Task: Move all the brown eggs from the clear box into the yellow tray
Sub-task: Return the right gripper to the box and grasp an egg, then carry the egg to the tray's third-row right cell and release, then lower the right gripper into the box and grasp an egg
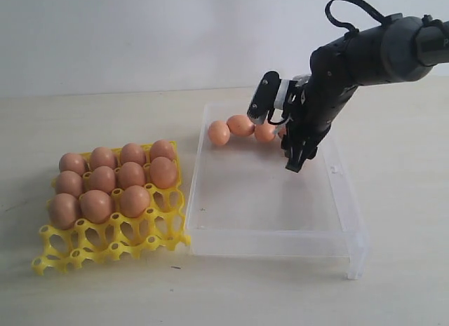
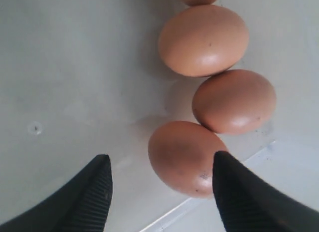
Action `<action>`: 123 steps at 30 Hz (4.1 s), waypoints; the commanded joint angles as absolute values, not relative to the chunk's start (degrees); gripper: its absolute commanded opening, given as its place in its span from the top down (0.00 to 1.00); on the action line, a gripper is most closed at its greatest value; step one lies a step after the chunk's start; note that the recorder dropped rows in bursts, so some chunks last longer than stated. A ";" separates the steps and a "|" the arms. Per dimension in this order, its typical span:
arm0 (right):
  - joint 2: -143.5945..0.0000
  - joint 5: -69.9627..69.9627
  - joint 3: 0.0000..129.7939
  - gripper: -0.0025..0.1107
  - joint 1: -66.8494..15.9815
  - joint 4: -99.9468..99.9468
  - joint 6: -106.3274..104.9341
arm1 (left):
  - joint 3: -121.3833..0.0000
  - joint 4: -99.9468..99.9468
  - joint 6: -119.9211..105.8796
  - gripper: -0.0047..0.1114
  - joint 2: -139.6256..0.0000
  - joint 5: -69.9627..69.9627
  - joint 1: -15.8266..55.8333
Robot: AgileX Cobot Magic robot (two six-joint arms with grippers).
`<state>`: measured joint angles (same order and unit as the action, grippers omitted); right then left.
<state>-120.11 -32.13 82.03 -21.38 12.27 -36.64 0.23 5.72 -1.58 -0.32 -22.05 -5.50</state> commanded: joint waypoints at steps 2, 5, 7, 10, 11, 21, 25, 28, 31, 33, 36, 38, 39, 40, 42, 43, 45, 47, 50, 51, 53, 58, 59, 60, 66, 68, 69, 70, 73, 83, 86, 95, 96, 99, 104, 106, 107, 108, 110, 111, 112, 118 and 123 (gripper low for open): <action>-121.49 -31.35 83.94 0.47 -20.27 12.53 -36.85 | 0.00 5.78 -1.28 0.96 0.00 -21.58 -5.13; -122.57 -31.17 84.92 0.47 -19.89 12.64 -36.85 | 0.00 5.78 -1.28 0.96 0.00 -21.58 -5.13; -123.43 -31.17 85.78 0.47 -19.48 12.64 -36.85 | 0.00 5.78 -1.28 0.96 0.00 -21.58 -5.13; -124.96 -31.28 87.39 0.47 -19.03 11.63 -36.83 | 0.00 5.78 -1.28 0.96 0.00 -21.58 -5.13; -125.54 -31.28 87.89 0.47 -18.93 10.92 -36.72 | 0.00 5.78 -1.28 0.96 0.00 -21.58 -5.13; -128.99 -30.01 91.19 0.62 -18.52 5.97 -35.50 | 0.00 5.78 -1.28 0.96 0.00 -21.58 -5.13; -128.87 -30.13 91.19 0.96 -18.52 5.97 -30.68 | 0.00 5.78 -1.28 0.96 0.00 -21.58 -5.13; -127.94 -30.78 91.19 0.98 -18.52 5.84 -26.34 | 0.00 5.78 -1.28 0.96 0.00 -21.58 -5.13; -126.15 -32.68 91.19 0.98 -18.65 4.69 -23.71 | 0.00 5.78 -1.28 0.96 0.00 -21.58 -5.13; -124.55 -33.69 91.19 0.98 -18.91 2.52 -21.81 | 0.00 5.78 -1.28 0.96 0.00 -21.58 -5.13; -121.34 -36.28 91.19 0.98 -19.72 -0.92 -18.09 | 0.00 5.78 -1.28 0.96 0.00 -21.58 -5.13; -117.72 -36.62 89.77 0.98 -21.55 -3.89 -17.75 | 0.00 5.78 -1.28 0.96 0.00 -21.58 -5.13; -116.28 -35.29 88.61 0.98 -22.35 -6.20 -18.02 | 0.00 5.78 -1.28 0.96 0.00 -21.58 -5.13; -113.67 -31.42 86.08 0.98 -24.40 -9.53 -18.17 | 0.00 5.78 -1.28 0.96 0.00 -21.58 -5.13; -109.93 -22.18 80.68 0.98 -28.44 -13.06 -18.17 | 0.00 5.78 -1.28 0.96 0.00 -21.58 -5.13; -108.76 -18.82 78.76 0.98 -30.14 -13.55 -17.92 | 0.00 5.78 -1.28 0.96 0.00 -21.58 -5.13; -106.78 -7.81 72.80 0.98 -36.09 -13.54 -17.64 | 0.00 5.78 -1.28 0.96 0.00 -21.58 -5.13; -106.64 -0.75 68.72 0.98 -40.35 -12.47 -13.86 | 0.00 5.78 -1.28 0.96 0.00 -21.58 -5.13; -107.63 9.63 63.99 0.98 -43.78 -3.99 -1.48 | 0.00 5.78 -1.28 0.96 0.00 -21.58 -5.13; -108.20 13.31 62.78 0.98 -43.95 2.54 7.03 | 0.00 5.78 -1.28 0.96 0.00 -21.58 -5.13; -110.01 20.69 61.49 0.98 -43.95 17.96 26.00 | 0.00 5.78 -1.28 0.96 0.00 -21.58 -5.13; -113.94 26.17 61.46 0.98 -42.85 25.65 39.06 | 0.00 5.78 -1.28 0.96 0.00 -21.58 -5.13; -114.52 26.41 61.46 0.98 -42.86 25.65 39.21 | 0.00 5.78 -1.28 0.96 0.00 -21.58 -5.13; -115.22 26.51 61.46 0.98 -42.71 25.65 39.21 | 0.00 5.78 -1.28 0.96 0.00 -21.58 -5.13; -117.77 26.61 61.46 0.98 -42.17 25.52 41.67 | 0.00 5.78 -1.28 0.96 0.00 -21.58 -5.13; -118.26 26.50 61.46 0.98 -41.99 25.63 41.67 | 0.00 5.78 -1.28 0.96 0.00 -21.58 -5.13; -118.66 26.50 61.46 0.98 -41.86 25.40 41.67 | 0.00 5.78 -1.28 0.96 0.00 -21.58 -5.13; -118.80 26.70 61.46 0.98 -41.71 25.40 41.67 | 0.00 5.78 -1.28 0.96 0.00 -21.58 -5.13; -119.63 26.70 61.46 0.98 -41.13 24.66 41.90 | 0.00 5.78 -1.28 0.96 0.00 -21.58 -5.13; -120.22 28.40 61.46 0.82 -40.91 24.11 41.96 | 0.00 5.78 -1.28 0.96 0.00 -21.58 -5.13; -120.22 28.40 61.46 0.61 -40.91 24.20 42.46 | 0.00 5.78 -1.28 0.96 0.00 -21.58 -5.13; -118.73 26.00 61.46 0.38 -40.91 26.48 45.19 | 0.00 5.78 -1.28 0.96 0.00 -21.58 -5.13; -117.75 24.72 61.46 0.38 -40.91 26.89 45.19 | 0.00 5.78 -1.28 0.96 0.00 -21.58 -5.13; -109.13 10.52 61.57 0.38 -39.50 27.00 43.79 | 0.00 5.78 -1.28 0.96 0.00 -21.58 -5.13; -101.05 -14.31 65.14 0.38 -31.70 22.26 32.44 | 0.00 5.78 -1.28 0.96 0.00 -21.58 -5.13; -103.15 -23.34 71.01 0.38 -26.94 15.60 17.97 | 0.00 5.78 -1.28 0.96 0.00 -21.58 -5.13; -104.23 -25.94 72.92 0.39 -26.03 13.08 12.94 | 0.00 5.78 -1.28 0.96 0.00 -21.58 -5.13; -106.71 -29.60 76.57 0.39 -24.51 7.38 5.39 | 0.00 5.78 -1.28 0.96 0.00 -21.58 -5.13; -111.21 -32.45 82.24 0.39 -22.72 0.49 1.13 | 0.00 5.78 -1.28 0.96 0.00 -21.58 -5.13; -113.12 -33.13 84.46 0.39 -22.49 -1.01 0.35 | 0.00 5.78 -1.28 0.96 0.00 -21.58 -5.13; -115.53 -34.40 87.56 0.39 -22.00 -3.41 -1.94 | 0.00 5.78 -1.28 0.96 0.00 -21.58 -5.13; -122.98 -37.19 94.50 0.39 -21.87 -8.61 -6.38 | 0.00 5.78 -1.28 0.96 0.00 -21.58 -5.13; -127.01 -36.95 97.76 0.39 -21.87 -8.48 -6.52 | 0.00 5.78 -1.28 0.96 0.00 -21.58 -5.13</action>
<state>-125.49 -37.03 96.15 -22.21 -8.27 -5.67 0.23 5.72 -1.58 -0.32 -22.05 -5.50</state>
